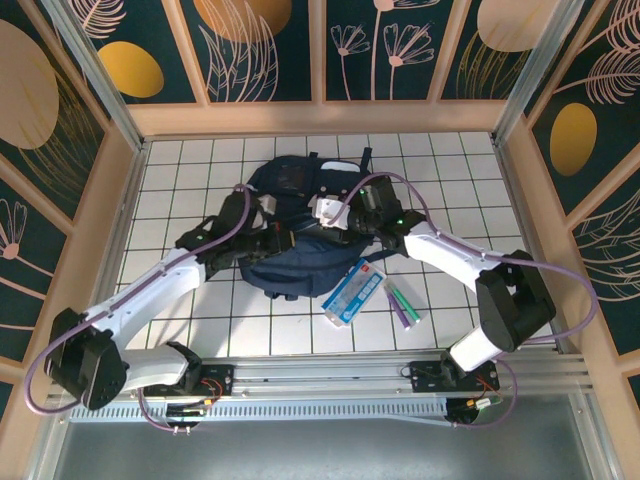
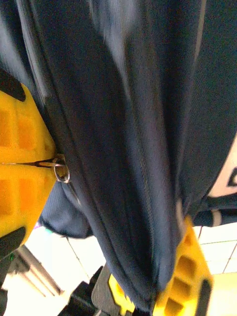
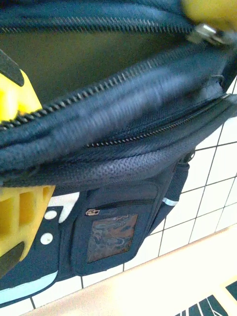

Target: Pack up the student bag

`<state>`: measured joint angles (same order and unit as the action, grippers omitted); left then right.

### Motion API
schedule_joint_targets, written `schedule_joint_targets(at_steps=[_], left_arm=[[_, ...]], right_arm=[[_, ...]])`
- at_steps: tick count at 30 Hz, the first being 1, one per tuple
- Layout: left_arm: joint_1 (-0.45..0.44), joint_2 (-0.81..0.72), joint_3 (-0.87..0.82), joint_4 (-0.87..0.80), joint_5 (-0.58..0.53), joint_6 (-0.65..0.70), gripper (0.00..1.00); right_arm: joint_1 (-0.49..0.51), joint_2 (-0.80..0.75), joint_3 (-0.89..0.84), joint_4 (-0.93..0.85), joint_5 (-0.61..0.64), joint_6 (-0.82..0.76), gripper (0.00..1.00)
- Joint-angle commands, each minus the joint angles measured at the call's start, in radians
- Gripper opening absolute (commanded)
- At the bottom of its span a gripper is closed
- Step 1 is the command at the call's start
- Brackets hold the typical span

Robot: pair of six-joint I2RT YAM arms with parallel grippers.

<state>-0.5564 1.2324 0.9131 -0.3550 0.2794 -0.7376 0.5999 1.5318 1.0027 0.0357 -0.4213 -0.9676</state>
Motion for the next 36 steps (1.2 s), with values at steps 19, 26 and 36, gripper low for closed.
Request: schedule_joint_targets(at_steps=[19, 26, 36], left_arm=[[0.081, -0.165, -0.064, 0.037, 0.141, 0.426, 0.00], [0.051, -0.148, -0.013, -0.024, 0.145, 0.394, 0.00], [0.050, -0.193, -0.015, 0.076, 0.088, 0.284, 0.00]], right_arm=[[0.100, -0.107, -0.129, 0.288, 0.124, 0.101, 0.48], [0.257, -0.045, 0.041, 0.071, 0.479, 0.016, 0.49], [0.304, 0.039, 0.201, -0.149, 0.675, -0.086, 0.05]])
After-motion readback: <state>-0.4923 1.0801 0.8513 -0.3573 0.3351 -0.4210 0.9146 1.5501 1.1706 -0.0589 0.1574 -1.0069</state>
